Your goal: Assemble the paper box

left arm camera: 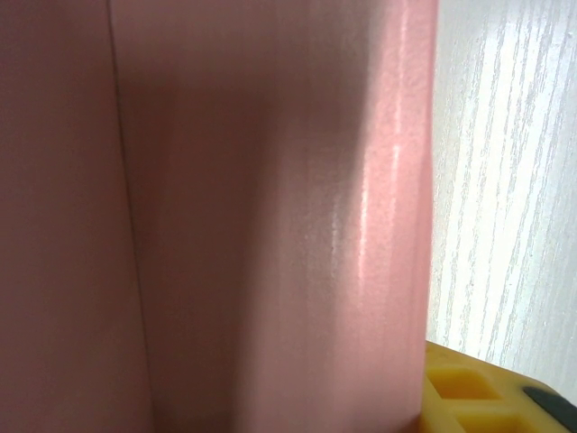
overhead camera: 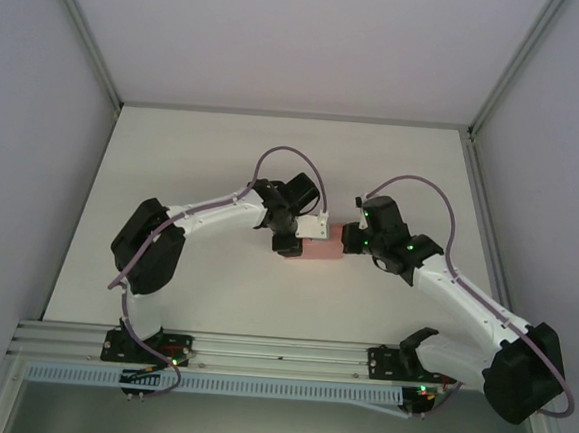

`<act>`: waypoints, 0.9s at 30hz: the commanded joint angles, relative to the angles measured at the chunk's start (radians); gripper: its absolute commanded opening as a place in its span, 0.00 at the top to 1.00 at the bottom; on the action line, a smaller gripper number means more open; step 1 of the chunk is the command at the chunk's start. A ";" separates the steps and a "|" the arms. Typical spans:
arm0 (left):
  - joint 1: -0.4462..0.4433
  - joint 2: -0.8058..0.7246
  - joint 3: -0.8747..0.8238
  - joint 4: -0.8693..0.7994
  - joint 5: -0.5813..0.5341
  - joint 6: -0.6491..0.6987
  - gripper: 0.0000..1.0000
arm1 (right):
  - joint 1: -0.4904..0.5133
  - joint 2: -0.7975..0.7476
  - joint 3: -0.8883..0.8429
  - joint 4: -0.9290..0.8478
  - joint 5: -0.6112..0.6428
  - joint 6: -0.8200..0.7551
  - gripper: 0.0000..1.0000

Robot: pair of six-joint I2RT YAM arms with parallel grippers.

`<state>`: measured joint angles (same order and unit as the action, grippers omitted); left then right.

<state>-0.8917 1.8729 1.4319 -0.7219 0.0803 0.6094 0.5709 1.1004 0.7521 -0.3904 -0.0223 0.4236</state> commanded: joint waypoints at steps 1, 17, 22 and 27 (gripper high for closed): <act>-0.008 0.022 0.017 -0.014 0.019 0.013 0.55 | -0.005 -0.006 0.027 -0.021 0.010 0.010 0.89; -0.011 0.022 0.021 -0.014 0.017 0.013 0.55 | -0.007 0.039 0.006 0.028 -0.024 0.029 1.00; -0.014 0.019 0.023 -0.006 0.017 0.015 0.55 | -0.008 0.044 -0.041 -0.012 0.023 0.082 1.00; -0.013 0.015 0.025 -0.001 0.017 0.019 0.55 | -0.009 0.014 -0.130 -0.047 0.084 0.082 1.00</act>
<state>-0.8967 1.8732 1.4334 -0.7212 0.0689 0.6094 0.5694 1.1069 0.6975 -0.3382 -0.0055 0.4797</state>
